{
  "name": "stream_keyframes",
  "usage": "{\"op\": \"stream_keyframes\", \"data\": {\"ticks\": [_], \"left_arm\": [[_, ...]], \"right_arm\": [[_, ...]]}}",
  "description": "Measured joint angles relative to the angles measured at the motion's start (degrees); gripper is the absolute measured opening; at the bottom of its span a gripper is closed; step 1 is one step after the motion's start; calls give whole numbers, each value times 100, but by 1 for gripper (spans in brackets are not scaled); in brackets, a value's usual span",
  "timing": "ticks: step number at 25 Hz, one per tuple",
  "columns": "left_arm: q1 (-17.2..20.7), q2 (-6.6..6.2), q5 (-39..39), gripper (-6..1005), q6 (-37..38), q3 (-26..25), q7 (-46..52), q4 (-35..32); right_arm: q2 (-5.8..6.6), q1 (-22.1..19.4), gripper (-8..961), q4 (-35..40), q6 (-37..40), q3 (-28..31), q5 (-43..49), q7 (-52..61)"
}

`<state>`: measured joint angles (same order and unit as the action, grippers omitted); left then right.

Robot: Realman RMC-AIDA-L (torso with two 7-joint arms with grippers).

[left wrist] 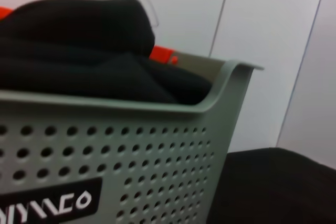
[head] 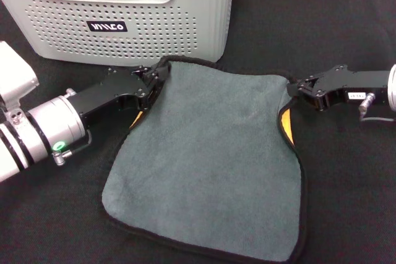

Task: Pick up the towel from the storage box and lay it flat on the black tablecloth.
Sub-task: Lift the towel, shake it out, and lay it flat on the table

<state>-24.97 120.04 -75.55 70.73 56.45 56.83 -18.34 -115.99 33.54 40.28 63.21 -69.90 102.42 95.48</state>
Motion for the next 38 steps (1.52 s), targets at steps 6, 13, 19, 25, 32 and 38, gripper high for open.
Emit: {"op": "stream_keyframes", "data": {"ticks": [6,13,19,25,32,38], "left_arm": [[-20,14,158,31,-100,0,-83,82],[-33,27,307,32,-112,28,-194,174],[-50,29,311,32,-162,34,-197,215],[-66,46,395,32,-326,26,-448,262],[-325,53,620,44,-827,28,-793,592],[-405,55,641,162,-1063,18,-847,604]], "right_arm": [[5,6,6,-27,-238,-73,5,40],[28,46,7,-30,-333,-76,404,41],[32,83,7,-23,-474,-68,583,41],[15,119,7,-30,-676,-91,594,31],[22,145,8,-30,-877,-346,596,32],[-1,68,65,34,-1105,-363,589,19]]}}
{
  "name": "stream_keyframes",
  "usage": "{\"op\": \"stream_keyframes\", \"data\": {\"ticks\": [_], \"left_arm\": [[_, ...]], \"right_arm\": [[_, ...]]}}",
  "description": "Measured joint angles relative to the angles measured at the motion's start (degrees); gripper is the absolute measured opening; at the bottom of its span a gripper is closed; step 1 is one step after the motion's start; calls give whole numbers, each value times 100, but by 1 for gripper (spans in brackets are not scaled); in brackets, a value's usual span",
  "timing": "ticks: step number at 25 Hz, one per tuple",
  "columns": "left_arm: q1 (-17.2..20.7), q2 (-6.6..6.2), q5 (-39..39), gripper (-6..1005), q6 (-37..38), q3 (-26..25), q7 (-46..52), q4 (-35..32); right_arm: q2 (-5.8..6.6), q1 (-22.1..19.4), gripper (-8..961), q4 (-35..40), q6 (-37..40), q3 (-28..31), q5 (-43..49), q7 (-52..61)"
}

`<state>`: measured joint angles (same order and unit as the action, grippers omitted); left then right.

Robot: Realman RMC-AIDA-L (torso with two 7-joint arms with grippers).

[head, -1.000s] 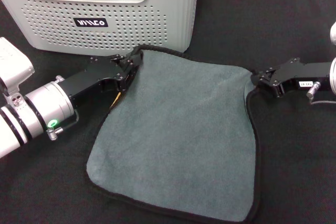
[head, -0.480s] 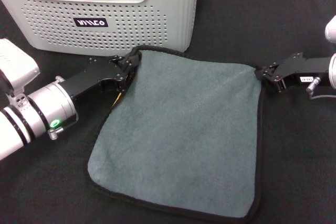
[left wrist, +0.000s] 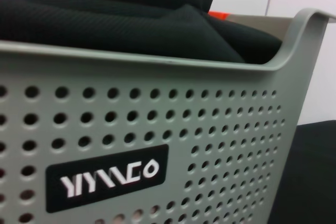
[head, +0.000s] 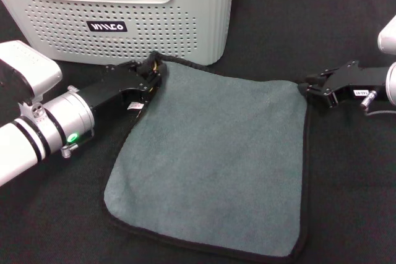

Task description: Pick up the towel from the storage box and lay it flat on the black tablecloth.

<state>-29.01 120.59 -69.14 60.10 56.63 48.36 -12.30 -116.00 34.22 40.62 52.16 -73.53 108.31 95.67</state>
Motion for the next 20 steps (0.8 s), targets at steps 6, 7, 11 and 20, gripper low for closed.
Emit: {"op": "stream_keyframes", "data": {"ticks": [6,7,11,20], "left_arm": [[235,-2,502,386,40,-18,-302,-9],[274,-1,558,426,44,-14,-363,-19],[449,-18,679,555,44,-7,-490,-43],[1162,-176,-88,846,1214,48,639,-938]], "right_arm": [[3,-187,272,285,-45,0,2,-16],[2,-266,318,405,-45,-1,-10,-17],[-4,-714,491,1066,-41,-3,-72,-18],[14,-1532,845,2340,1110,-16,-623,-254]]}}
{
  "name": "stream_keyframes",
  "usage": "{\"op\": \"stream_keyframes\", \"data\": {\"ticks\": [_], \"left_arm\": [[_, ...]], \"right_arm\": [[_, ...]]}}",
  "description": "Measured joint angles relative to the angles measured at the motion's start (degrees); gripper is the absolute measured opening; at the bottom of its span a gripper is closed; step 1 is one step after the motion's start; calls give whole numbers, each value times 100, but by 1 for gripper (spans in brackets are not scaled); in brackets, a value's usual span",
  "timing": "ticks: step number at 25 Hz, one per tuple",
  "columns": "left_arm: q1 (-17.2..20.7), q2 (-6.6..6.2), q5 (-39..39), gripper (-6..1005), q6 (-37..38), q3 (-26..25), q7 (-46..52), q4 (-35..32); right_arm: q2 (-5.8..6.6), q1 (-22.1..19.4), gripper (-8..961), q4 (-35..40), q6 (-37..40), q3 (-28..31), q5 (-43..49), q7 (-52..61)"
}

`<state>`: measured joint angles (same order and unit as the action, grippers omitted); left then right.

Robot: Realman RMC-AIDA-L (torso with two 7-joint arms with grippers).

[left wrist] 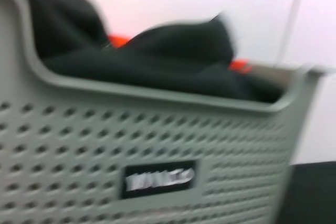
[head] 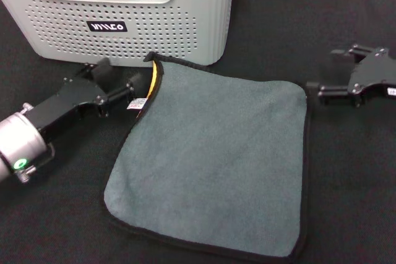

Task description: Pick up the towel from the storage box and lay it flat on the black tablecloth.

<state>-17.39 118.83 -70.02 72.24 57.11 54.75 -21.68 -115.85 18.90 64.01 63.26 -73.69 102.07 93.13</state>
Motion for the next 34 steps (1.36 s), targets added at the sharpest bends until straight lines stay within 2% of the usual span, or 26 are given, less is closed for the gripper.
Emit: {"op": "stream_keyframes", "data": {"ticks": [1,5,8,10,11,14,18,23,29,34], "left_arm": [[70,-40,-255,881,254,0,283,-200],[184,-195,-1093,876,1361,3,1205,-792],[5,-262,-1561,875,2195,3,1564,-1040],[-55,-267,-1663,875,2373,3,1595,-1082],[-270,-290,-1860,875,2905,3,1650,-1203],[-451,-312,-1933,875,3377,3,1664,-1384],[-623,-314,-1952,875,3680,47,1703,-1695],[-729,-280,-1789,875,3715,34,1940,-2014],[-731,-262,-1454,875,3785,47,2196,-2466],[-691,-271,-1085,875,3820,39,2200,-2579]], "right_arm": [[4,-12,848,75,250,9,-36,-40],[17,17,859,272,1208,63,-130,-231],[16,31,868,376,1851,76,-393,-556],[19,32,874,429,2247,88,-650,-760],[23,35,877,484,2465,110,-745,-820],[21,24,876,787,3186,313,-1008,-889],[24,12,874,887,3464,407,-1178,-890],[31,-4,871,1048,3603,455,-1289,-846],[24,33,871,1097,3642,548,-1375,-791],[27,49,871,1107,3670,689,-1519,-752]]}}
